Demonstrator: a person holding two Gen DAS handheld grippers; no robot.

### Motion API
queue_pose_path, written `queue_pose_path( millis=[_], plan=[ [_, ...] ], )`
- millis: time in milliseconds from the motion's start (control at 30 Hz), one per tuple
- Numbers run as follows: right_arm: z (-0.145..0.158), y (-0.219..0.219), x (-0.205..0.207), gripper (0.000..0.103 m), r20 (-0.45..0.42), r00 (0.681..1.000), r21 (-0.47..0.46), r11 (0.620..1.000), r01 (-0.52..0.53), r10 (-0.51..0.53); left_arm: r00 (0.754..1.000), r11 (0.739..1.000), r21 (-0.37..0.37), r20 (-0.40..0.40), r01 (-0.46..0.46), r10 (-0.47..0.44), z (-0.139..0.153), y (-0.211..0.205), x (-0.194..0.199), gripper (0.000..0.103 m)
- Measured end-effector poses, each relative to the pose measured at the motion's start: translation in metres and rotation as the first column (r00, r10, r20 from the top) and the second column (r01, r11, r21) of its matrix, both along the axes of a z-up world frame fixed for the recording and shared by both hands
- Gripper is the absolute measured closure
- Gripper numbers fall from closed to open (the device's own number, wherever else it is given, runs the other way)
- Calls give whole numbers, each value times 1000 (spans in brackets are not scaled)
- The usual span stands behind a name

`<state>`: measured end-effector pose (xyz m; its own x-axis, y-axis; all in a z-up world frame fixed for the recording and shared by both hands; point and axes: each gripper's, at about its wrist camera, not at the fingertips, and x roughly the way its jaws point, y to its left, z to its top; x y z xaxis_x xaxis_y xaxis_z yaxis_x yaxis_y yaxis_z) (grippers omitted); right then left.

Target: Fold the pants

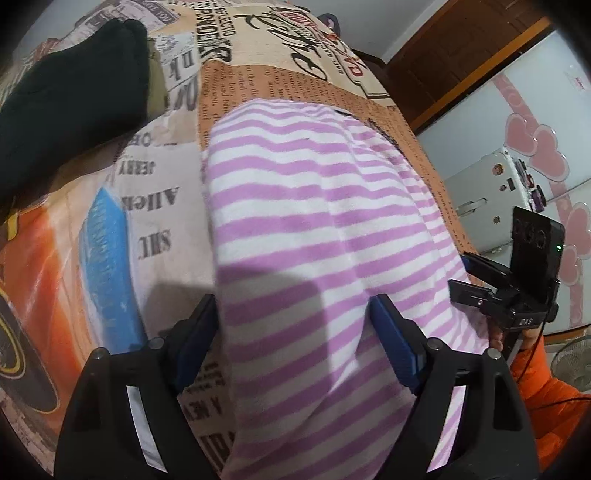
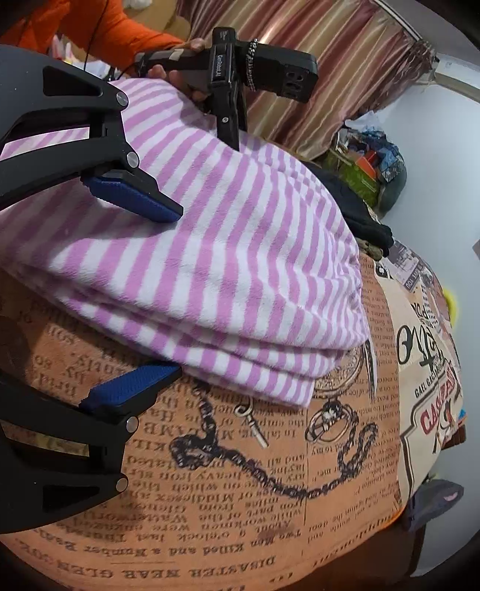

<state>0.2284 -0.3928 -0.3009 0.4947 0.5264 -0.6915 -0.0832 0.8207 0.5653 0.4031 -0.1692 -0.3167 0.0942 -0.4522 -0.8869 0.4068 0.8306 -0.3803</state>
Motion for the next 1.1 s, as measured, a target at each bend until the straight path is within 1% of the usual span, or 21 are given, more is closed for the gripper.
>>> queue_pose_path(
  millis=[200, 400, 433, 467, 500, 533, 567, 600, 633, 667, 700, 767, 867, 1100],
  plan=[
    [1, 6, 12, 27, 6, 1000, 26, 999, -25, 25, 997, 997, -15, 4, 76, -76, 0, -19, 5, 20],
    [2, 7, 24, 27, -1, 999, 46, 998, -42, 42, 993, 993, -19, 5, 116, -116, -4, -29, 10, 20],
    [2, 7, 26, 29, 2, 999, 51, 998, -39, 39, 993, 993, -16, 7, 118, -118, -3, -30, 10, 22],
    [3, 7, 27, 32, 3, 999, 58, 998, -36, 36, 993, 993, -17, 10, 119, -119, -2, -30, 9, 28],
    [4, 8, 28, 39, 4, 999, 57, 998, -39, 39, 993, 992, -22, 11, 122, -121, 0, -30, 7, 31],
    [6, 9, 27, 42, 9, 999, 53, 998, -42, 42, 992, 992, -25, 18, 124, -124, 2, -30, 5, 37],
    [8, 10, 27, 49, 17, 999, 46, 998, -46, 46, 992, 992, -23, 28, 124, -123, 4, -30, 5, 43],
    [12, 10, 27, 56, 27, 999, 29, 998, -47, 46, 992, 992, -19, 40, 124, -123, 6, -31, 3, 46],
    [15, 12, 28, 60, 36, 998, 11, 999, -44, 44, 991, 992, -13, 54, 124, -124, 9, -31, 2, 55],
    [18, 12, 27, 66, 44, 998, -6, 999, -42, 42, 990, 992, -10, 66, 124, -123, 13, -31, 1, 64],
    [22, 13, 26, 70, 54, 998, -18, 999, -41, 42, 990, 993, -13, 75, 121, -120, 16, -30, 0, 66],
    [29, 13, 24, 72, 72, 997, -29, 999, -38, 40, 990, 993, -35, 95, 112, -108, 25, -25, -3, 69],
    [43, 16, 19, 75, 118, 992, -63, 998, -31, 38, 986, 993, -53, 136, 107, -99, 38, -21, -10, 71],
    [86, 30, 11, 76, 216, 975, -118, 993, -27, 52, 969, 993, -85, 240, 84, -61, 82, -3, -26, 72]
  ],
)
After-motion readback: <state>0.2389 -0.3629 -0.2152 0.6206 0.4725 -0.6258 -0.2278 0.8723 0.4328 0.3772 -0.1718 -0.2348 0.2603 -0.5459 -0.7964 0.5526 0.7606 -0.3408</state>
